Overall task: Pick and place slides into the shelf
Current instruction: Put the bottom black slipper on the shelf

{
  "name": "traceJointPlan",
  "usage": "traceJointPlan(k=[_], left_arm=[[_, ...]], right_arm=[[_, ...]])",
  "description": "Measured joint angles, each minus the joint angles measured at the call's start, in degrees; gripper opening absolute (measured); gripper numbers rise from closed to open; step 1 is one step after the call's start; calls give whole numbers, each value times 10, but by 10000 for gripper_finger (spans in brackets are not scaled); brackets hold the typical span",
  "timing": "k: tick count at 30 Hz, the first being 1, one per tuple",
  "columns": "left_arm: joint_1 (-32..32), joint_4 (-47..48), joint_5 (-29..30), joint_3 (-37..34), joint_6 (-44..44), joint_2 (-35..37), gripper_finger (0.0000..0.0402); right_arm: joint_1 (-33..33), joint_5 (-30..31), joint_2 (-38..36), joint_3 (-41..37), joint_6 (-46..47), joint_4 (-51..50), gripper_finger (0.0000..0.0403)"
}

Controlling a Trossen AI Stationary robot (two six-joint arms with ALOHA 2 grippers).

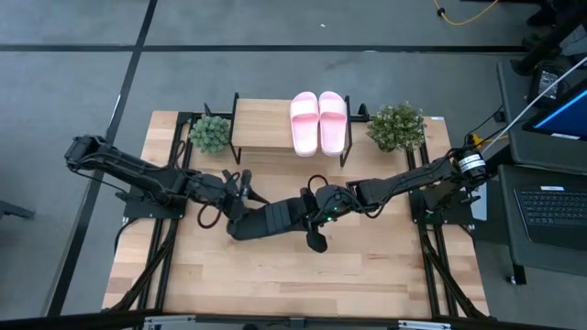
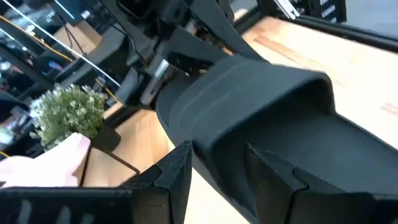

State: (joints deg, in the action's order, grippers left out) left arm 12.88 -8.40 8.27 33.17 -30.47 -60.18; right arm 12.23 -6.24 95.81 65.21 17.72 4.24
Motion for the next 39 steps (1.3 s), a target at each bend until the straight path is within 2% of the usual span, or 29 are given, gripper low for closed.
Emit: traceJointPlan(k=[5,17,22,29,39], left_arm=[[0,-33,0,0,-15,-6,135],[3,-45,21,0,-35,-6,133],[3,-45,20,0,-46,-6,99],[3,-45,20,0,-48,-6,14],[3,-41,21,0,-48,-6,3]], right_arm=[[0,0,0,0,0,4,10],[0,0,0,0,-4,3,10],[0,1,0,0,-16,3,10],[0,1,0,0,-15,3,10],[0,1,0,0,-16,3,14]])
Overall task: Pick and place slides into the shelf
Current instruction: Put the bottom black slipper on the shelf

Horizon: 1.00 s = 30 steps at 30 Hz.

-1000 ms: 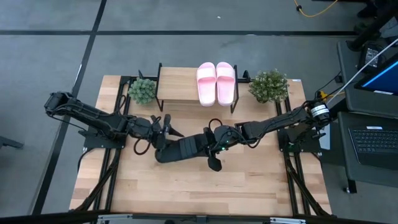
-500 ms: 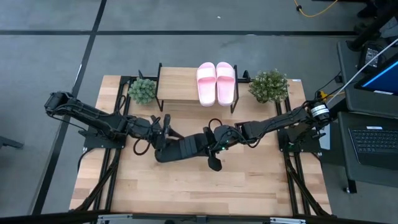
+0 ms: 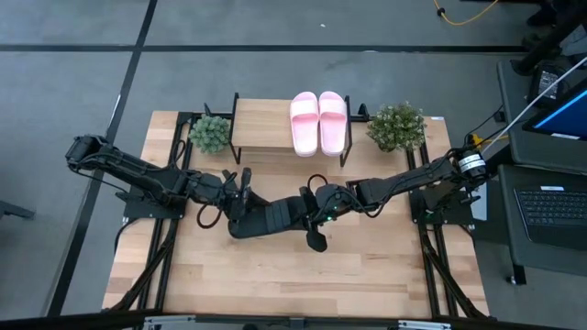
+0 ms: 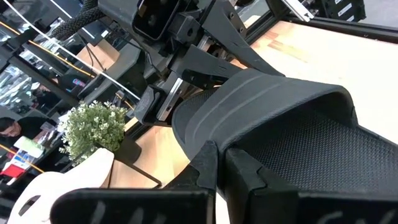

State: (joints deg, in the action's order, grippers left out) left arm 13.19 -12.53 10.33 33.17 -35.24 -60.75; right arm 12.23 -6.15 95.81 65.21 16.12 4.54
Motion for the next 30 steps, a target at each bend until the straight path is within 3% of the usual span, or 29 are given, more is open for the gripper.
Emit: traceJointPlan(k=[7,20,25,30], left_arm=[[0,10,1,0,2,0,2],[0,38,42,0,10,4,1],[0,60,59,-1,16,21,0],[0,95,79,-1,24,58,0]], right_arm=[[0,0,0,0,1,-2,73],[0,29,0,0,0,-3,126],[0,80,0,0,0,-32,175],[-1,93,0,0,0,-58,212]])
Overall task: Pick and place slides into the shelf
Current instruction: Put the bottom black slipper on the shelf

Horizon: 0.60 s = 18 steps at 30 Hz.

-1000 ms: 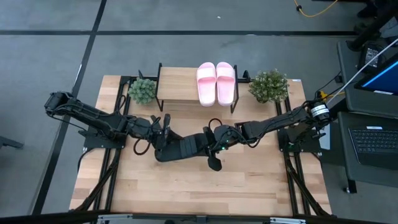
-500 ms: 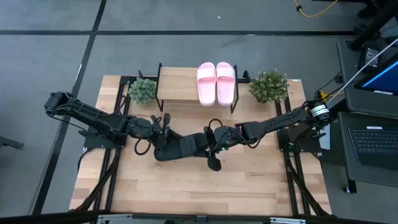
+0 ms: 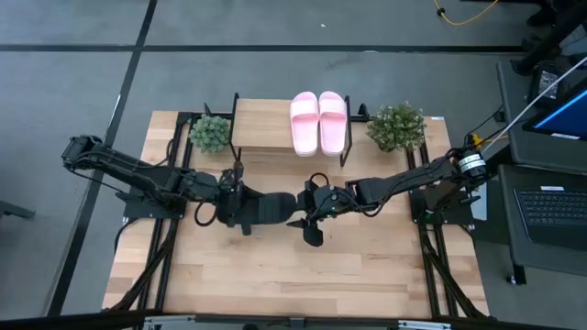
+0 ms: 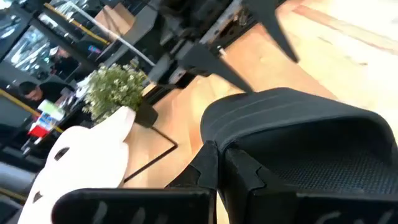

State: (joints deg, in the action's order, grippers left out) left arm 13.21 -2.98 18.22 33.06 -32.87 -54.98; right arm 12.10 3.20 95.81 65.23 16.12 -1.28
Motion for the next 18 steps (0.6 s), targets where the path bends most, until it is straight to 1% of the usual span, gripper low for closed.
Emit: traceJointPlan(k=[3,5,8,11,13,14,15,18], left_arm=[[0,5,5,0,8,18,0],[0,5,15,0,8,24,0],[-1,-2,63,0,9,31,0],[-1,-1,124,0,10,34,0],[-1,-7,152,0,10,34,0],[-1,-11,165,0,10,34,0],[-1,-19,178,0,10,34,0],[-1,-55,222,0,11,34,0]], right_arm=[[0,0,0,5,-2,-4,214],[0,0,0,15,-12,-14,199],[0,-2,0,35,-32,-53,151],[1,-3,0,59,-49,-94,85],[1,-3,0,69,-58,-126,37],[1,-2,0,71,-62,-140,19],[1,2,0,72,-68,-146,11],[1,21,0,73,-74,-162,9]])
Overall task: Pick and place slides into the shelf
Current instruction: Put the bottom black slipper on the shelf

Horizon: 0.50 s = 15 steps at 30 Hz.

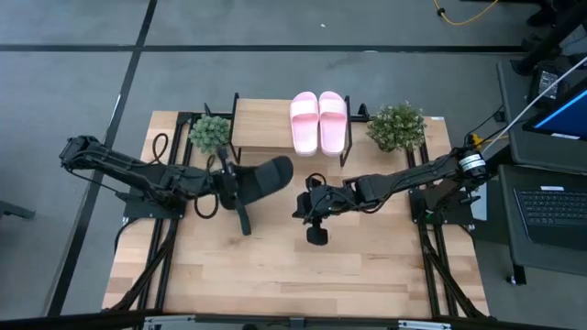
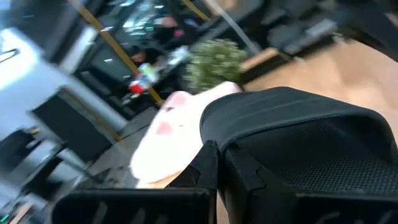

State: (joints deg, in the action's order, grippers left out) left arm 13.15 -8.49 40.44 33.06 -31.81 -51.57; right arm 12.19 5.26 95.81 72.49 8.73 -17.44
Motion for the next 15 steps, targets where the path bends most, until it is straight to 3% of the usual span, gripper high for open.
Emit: traceJointPlan(k=[8,15], left_arm=[[-1,-90,108,0,5,0,0],[-44,-113,119,0,117,0,0]], right_arm=[[0,60,0,-16,14,-59,4],[0,58,0,-95,56,-2,2]])
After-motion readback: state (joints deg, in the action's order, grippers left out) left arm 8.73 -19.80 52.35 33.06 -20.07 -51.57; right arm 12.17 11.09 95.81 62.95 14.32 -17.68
